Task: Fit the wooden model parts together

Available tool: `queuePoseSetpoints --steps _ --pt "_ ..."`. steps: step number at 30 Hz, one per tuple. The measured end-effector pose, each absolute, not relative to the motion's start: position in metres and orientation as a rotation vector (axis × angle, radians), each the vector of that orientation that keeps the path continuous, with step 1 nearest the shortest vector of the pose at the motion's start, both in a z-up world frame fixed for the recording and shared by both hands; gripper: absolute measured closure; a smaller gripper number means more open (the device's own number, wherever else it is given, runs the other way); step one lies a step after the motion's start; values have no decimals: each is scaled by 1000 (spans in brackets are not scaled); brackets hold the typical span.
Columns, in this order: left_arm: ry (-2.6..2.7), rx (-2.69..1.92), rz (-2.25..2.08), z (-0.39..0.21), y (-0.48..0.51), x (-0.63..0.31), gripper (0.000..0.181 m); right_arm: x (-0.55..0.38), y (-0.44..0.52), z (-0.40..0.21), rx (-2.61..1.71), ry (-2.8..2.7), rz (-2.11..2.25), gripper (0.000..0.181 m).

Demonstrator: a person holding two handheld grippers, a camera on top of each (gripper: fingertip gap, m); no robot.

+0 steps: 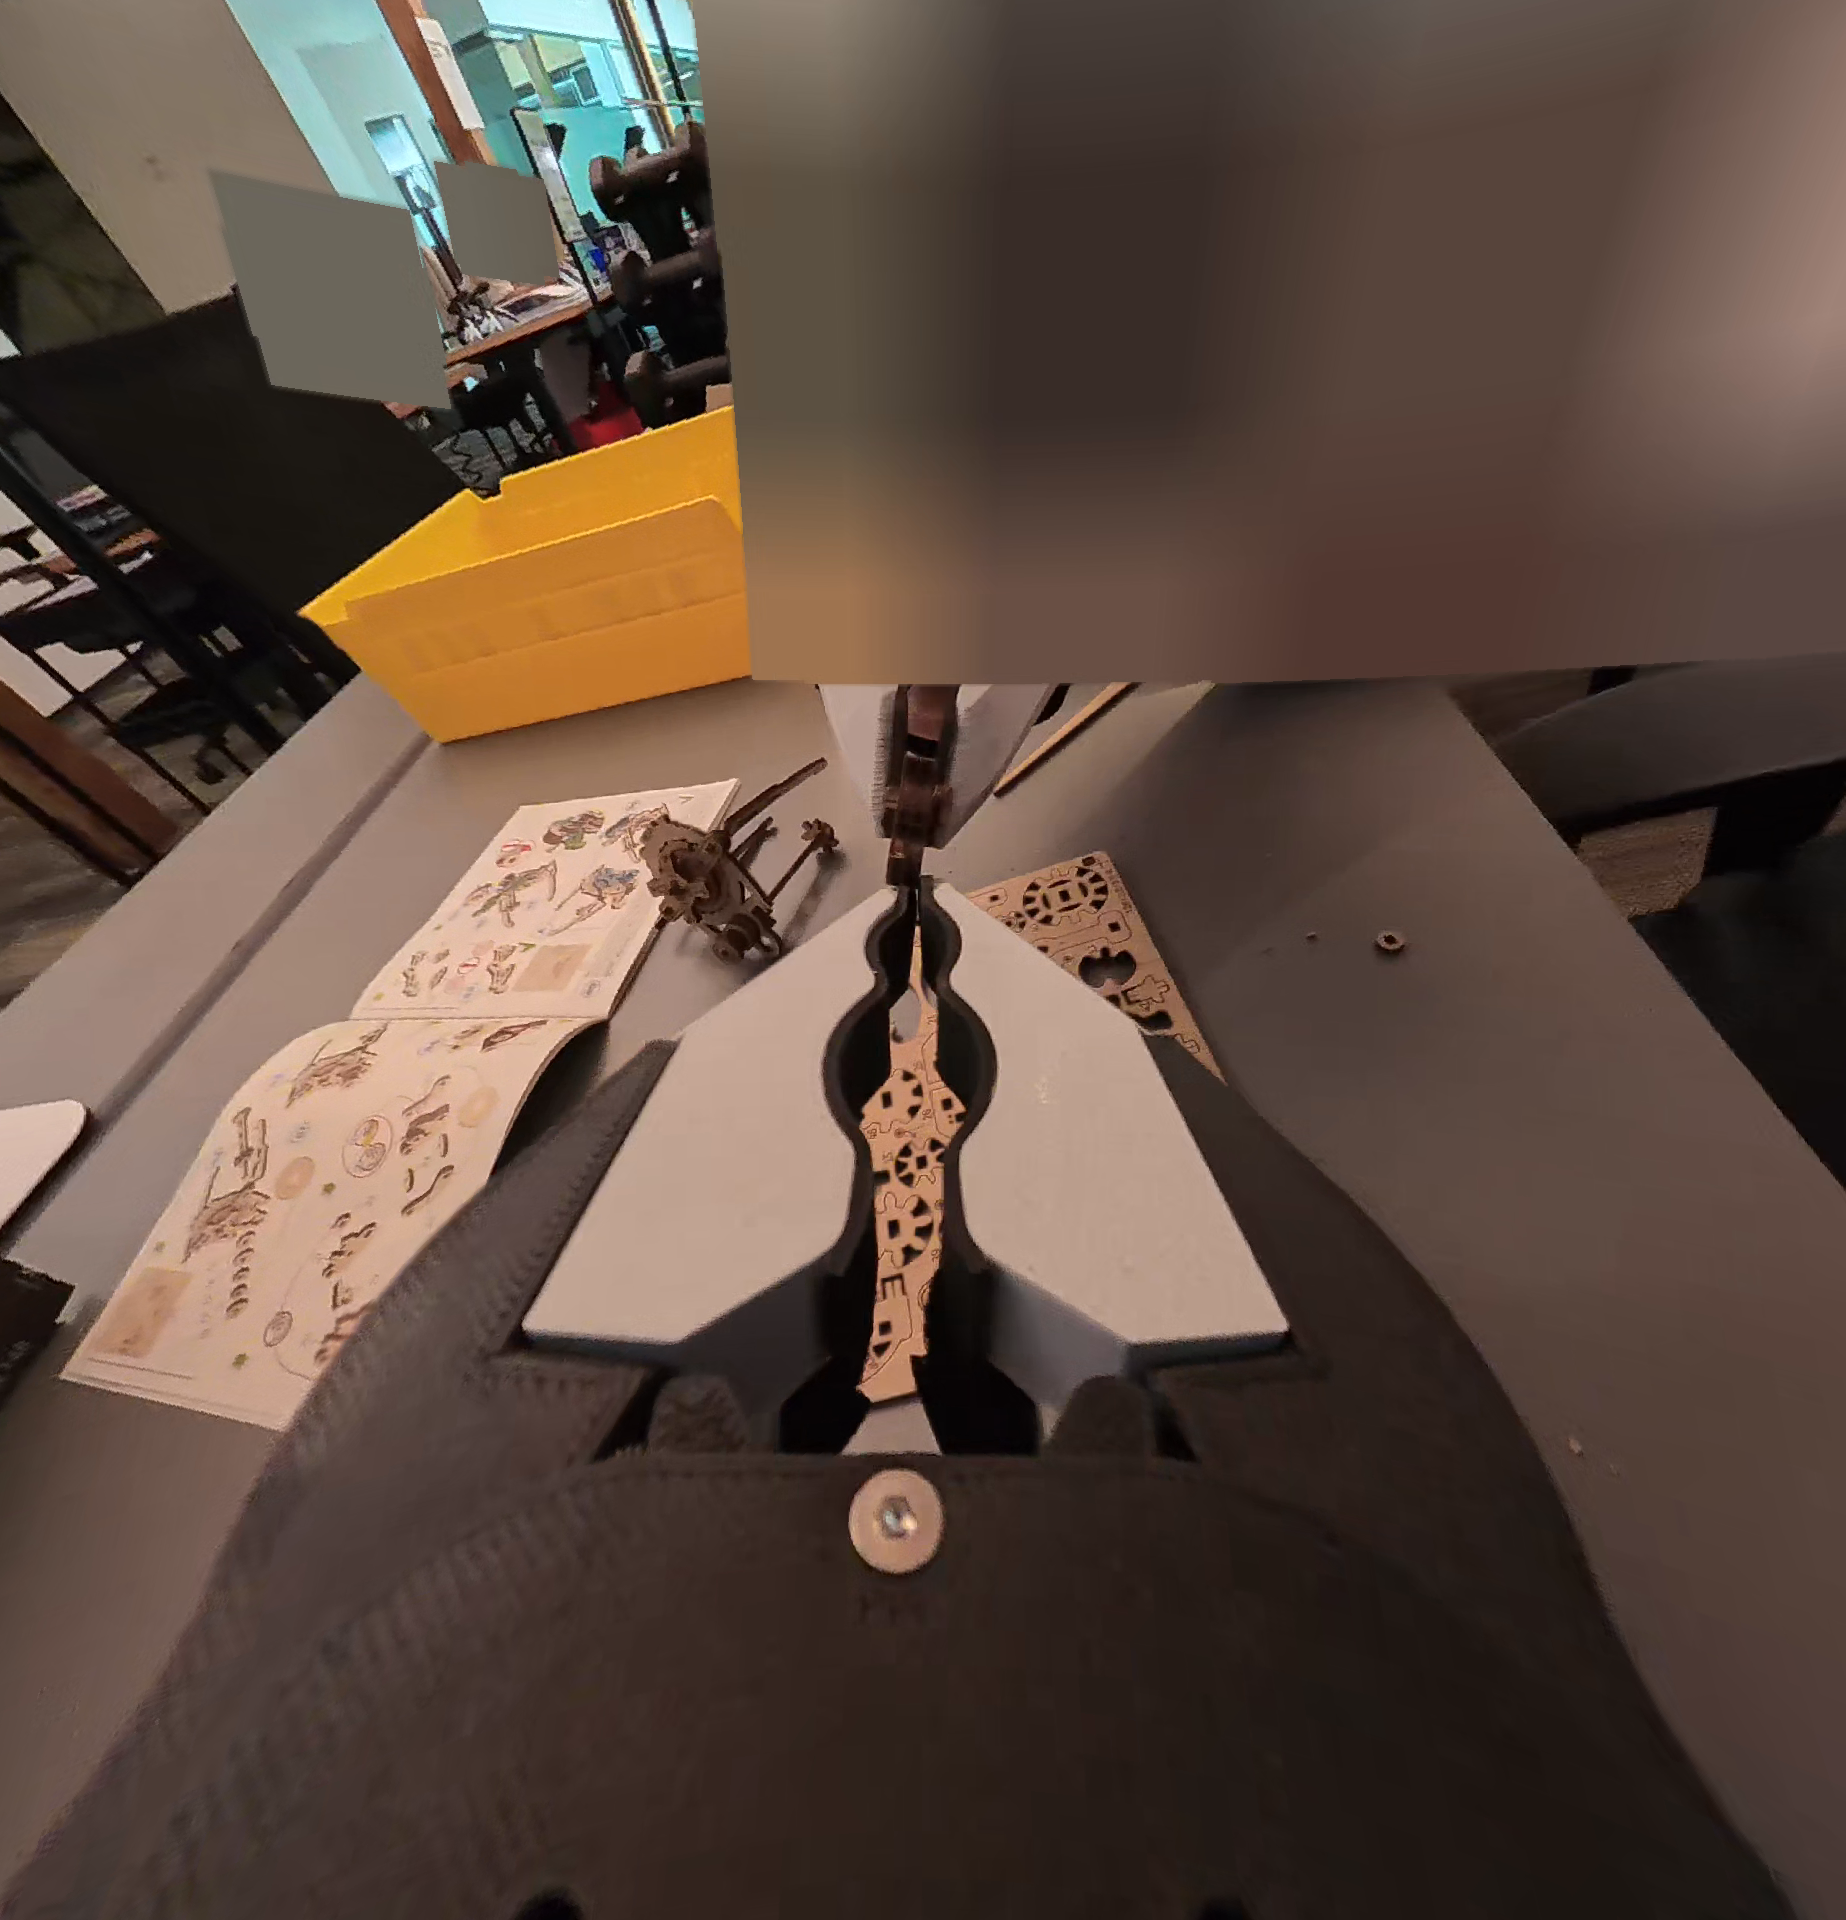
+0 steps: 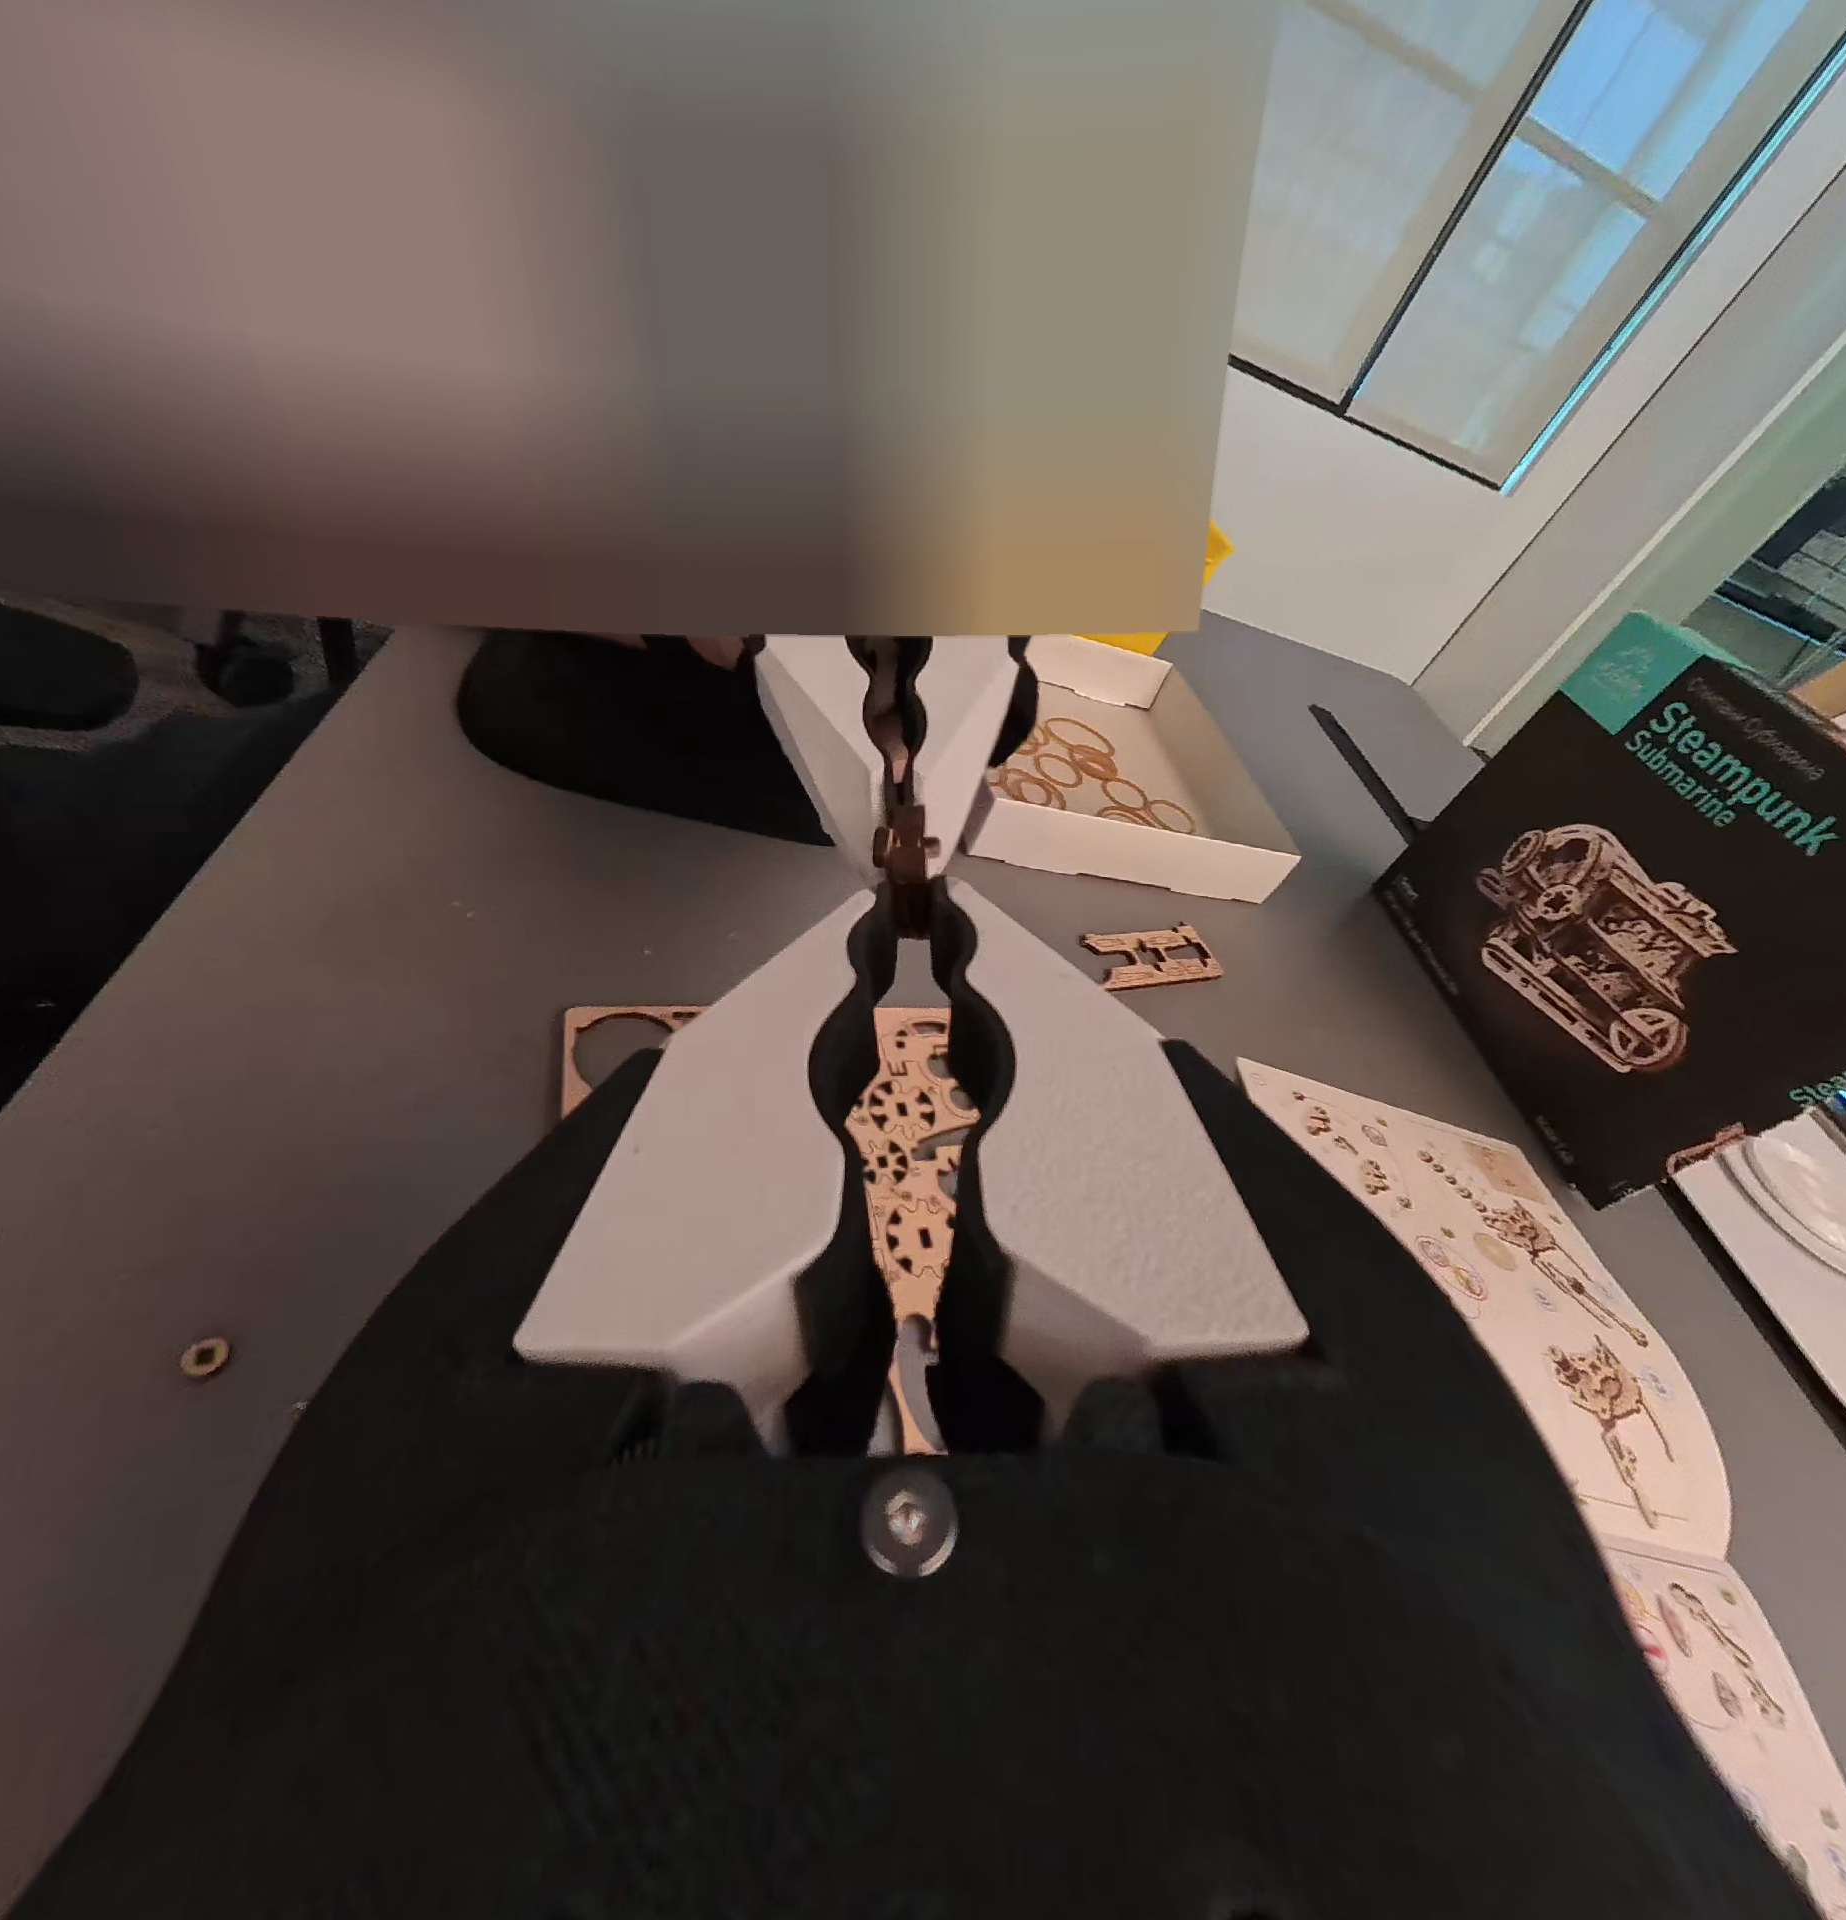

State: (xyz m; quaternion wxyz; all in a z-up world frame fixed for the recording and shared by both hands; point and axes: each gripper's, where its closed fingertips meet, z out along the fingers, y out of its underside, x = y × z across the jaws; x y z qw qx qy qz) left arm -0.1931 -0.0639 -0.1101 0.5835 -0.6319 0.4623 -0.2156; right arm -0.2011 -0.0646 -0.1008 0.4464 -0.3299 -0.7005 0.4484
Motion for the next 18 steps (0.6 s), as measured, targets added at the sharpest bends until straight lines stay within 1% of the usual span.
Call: queuePoseSetpoints --steps 3,5,6,7,14,15,18 --pt "1095 -1464 -511 -109 -67 -190 178 -199 -67 -100 -812 -1741 1128 177" --pt "1082 -1467 -521 -109 -66 -189 163 -199 -68 -102 -813 -1761 1126 177" --pt "1090 -1464 -531 -110 -68 -188 167 -199 -69 -104 -810 -1771 1115 177" --pt "1099 -1452 -522 -110 -68 -187 176 -199 -71 -107 -804 -1783 1104 177" --pt "1149 -1394 -397 -108 -71 -185 177 -197 -74 -105 -798 -1764 1110 177" --pt "1145 -1389 -388 -107 -70 -185 177 -197 -74 -103 -787 -1754 1109 174" --pt "1145 -1374 -319 -106 -68 -186 177 -197 -79 -102 -772 -1749 1097 159"
